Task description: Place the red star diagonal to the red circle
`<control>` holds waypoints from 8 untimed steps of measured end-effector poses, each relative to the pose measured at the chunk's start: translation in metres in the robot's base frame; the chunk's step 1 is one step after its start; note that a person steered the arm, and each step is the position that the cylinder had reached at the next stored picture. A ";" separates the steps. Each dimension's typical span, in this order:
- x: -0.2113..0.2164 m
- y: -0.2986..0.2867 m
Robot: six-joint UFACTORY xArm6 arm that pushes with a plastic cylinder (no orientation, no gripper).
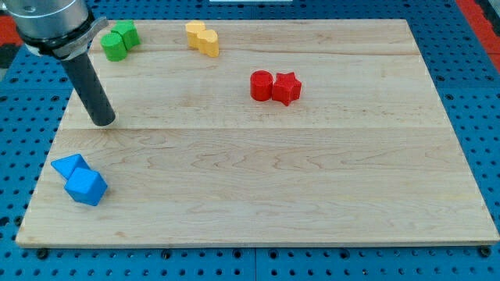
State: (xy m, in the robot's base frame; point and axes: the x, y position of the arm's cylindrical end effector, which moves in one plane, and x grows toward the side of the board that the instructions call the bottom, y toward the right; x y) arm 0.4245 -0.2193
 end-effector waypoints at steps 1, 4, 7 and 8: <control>-0.004 0.027; -0.008 0.110; -0.049 0.139; -0.089 0.164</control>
State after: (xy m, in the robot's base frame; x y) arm 0.3350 -0.0551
